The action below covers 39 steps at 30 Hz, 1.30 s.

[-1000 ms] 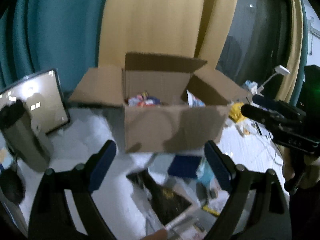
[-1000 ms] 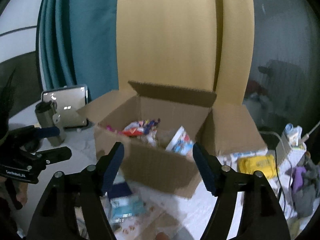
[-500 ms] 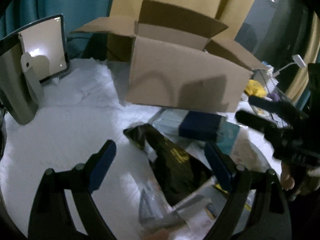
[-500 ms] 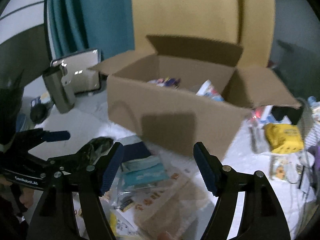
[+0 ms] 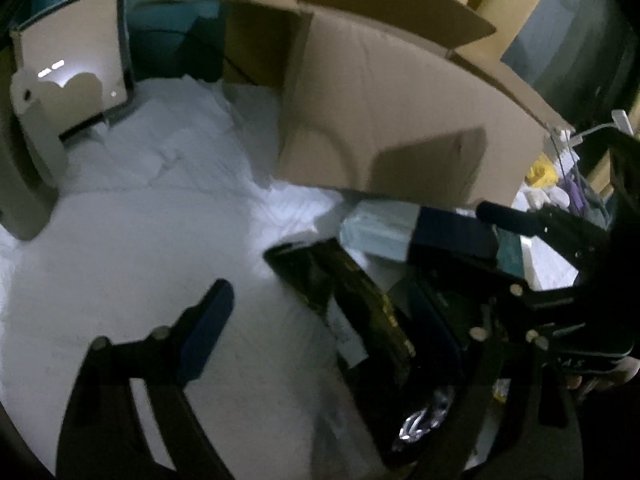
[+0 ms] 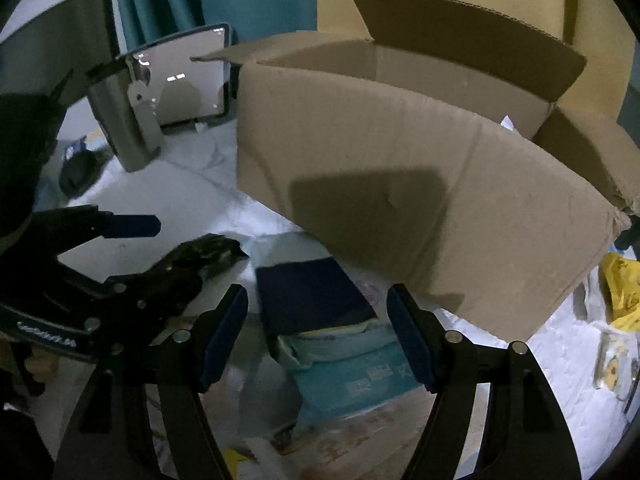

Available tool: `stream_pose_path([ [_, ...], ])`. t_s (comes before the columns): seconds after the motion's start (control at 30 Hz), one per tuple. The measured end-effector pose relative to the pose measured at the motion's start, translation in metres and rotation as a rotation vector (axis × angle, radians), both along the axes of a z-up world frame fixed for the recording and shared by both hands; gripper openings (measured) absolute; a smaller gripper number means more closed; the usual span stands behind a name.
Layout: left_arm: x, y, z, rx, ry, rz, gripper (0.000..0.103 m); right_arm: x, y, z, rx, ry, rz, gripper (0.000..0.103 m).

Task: Organize snacks
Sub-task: 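Grasp the black snack bag with the left tool while the right tool grasps the blue-white packet, then lower both held packets into the cardboard box and open both tools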

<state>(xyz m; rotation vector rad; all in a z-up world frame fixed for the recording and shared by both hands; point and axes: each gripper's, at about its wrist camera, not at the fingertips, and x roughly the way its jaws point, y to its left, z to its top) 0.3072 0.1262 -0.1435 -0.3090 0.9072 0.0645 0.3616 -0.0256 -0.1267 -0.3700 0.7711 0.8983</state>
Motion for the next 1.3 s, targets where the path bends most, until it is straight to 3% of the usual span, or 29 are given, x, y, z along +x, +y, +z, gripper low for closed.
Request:
stream_pose_path([
  [0.03, 0.001, -0.001, -0.002, -0.008, 0.009, -0.009, 0.066, -0.001, 0.001, -0.002, -0.011, -0.004, -0.001, 0.075],
  [0.1, 0.002, -0.006, -0.006, -0.030, 0.027, -0.034, 0.045, -0.002, 0.003, -0.005, -0.034, -0.015, 0.001, 0.075],
  [0.27, -0.008, -0.010, -0.005, -0.041, 0.015, -0.033, 0.034, -0.012, 0.002, -0.004, -0.029, 0.009, 0.055, 0.054],
  [0.6, -0.047, -0.006, 0.023, -0.026, -0.071, -0.014, 0.032, -0.047, -0.007, 0.030, 0.003, -0.063, 0.089, 0.052],
  [0.9, -0.068, -0.006, 0.060, 0.007, -0.161, -0.011, 0.032, -0.070, -0.035, 0.079, 0.076, -0.162, 0.079, 0.052],
  [1.3, -0.036, -0.009, 0.111, 0.071, -0.267, -0.063, 0.032, -0.041, -0.068, 0.121, 0.166, -0.236, -0.017, 0.052],
])
